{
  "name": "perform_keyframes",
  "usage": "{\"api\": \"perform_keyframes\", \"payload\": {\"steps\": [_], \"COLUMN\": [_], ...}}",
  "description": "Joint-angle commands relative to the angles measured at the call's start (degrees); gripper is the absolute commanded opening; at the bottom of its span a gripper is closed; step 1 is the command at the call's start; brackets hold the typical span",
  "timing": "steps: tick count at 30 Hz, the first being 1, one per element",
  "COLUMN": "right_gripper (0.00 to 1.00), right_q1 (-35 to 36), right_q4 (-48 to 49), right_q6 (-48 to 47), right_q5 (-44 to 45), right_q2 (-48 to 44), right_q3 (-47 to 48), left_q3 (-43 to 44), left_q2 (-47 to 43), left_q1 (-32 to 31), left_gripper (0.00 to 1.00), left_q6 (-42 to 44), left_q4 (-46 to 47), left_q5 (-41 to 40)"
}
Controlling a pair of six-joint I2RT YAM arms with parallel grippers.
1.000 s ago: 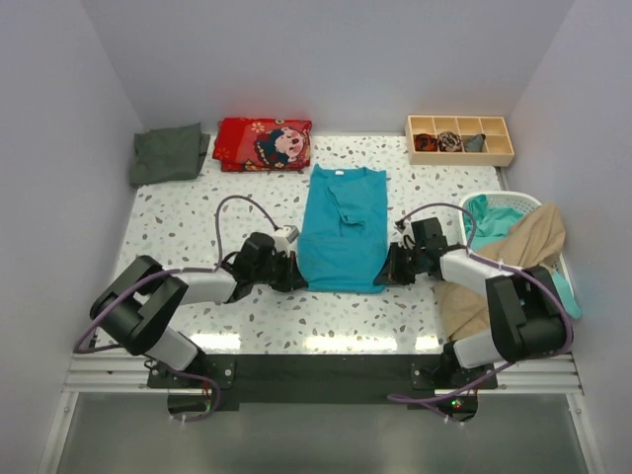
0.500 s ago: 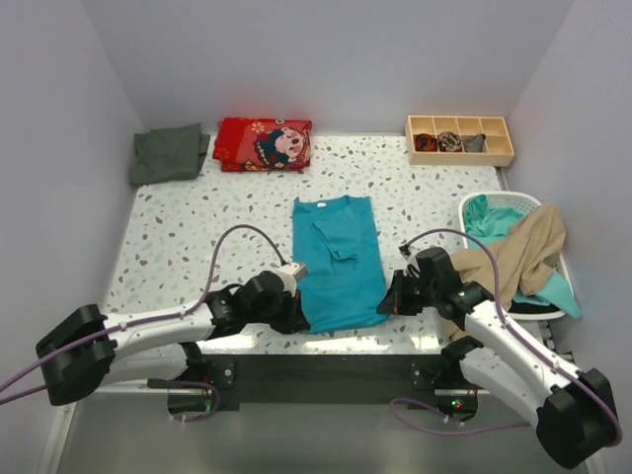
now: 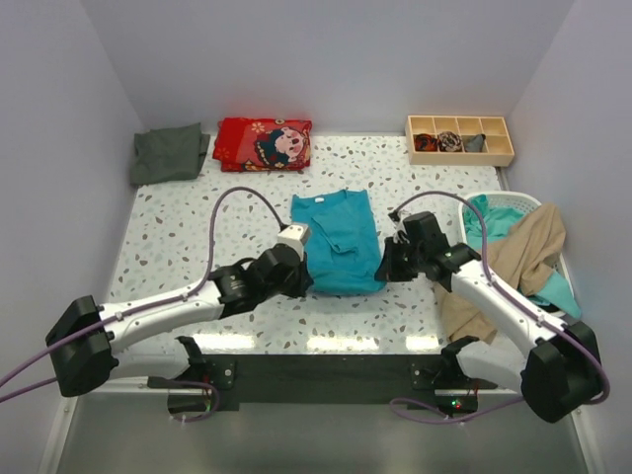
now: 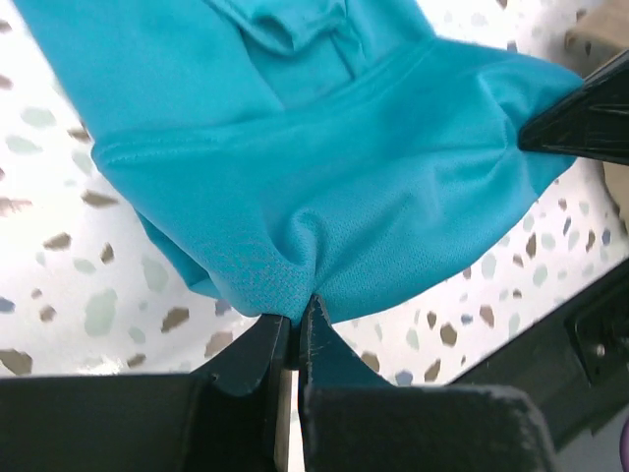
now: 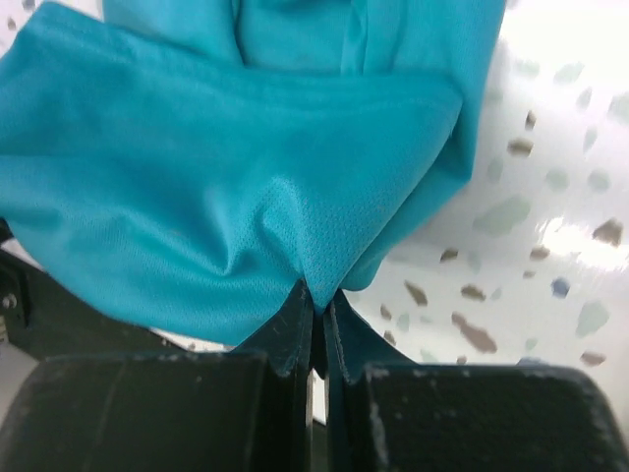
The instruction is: Fold and stack the t-shirts
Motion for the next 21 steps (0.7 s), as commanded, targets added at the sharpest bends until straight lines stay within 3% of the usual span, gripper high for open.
{"api": "perform_keyframes", "payload": {"steps": [1,12,21], "right_gripper": [0.0,0.0,0.01], "right_q1": [0.0,-1.4,-5.6], "right_q4": [2.5,0.3,-0.8], "right_q6": [-4.8,-9.6,-10.7], "right_q5": [4.0,3.8,0.7], "right_q2": [7.7,26.9,42.8], "right_q3": [8.5,27.3,42.4], "left_q3": [7.5,12.8,21.4], "left_q2": [4.2,12.0,26.2], "left_q1": [1.9,14.6,23.9], "left_gripper": [0.04,0.11,0.11], "left_q6": [4.6,10.4,14.0], "left_q4": [-0.2,5.3,11.4], "left_q5": [-7.2,0.1,8.9]}}
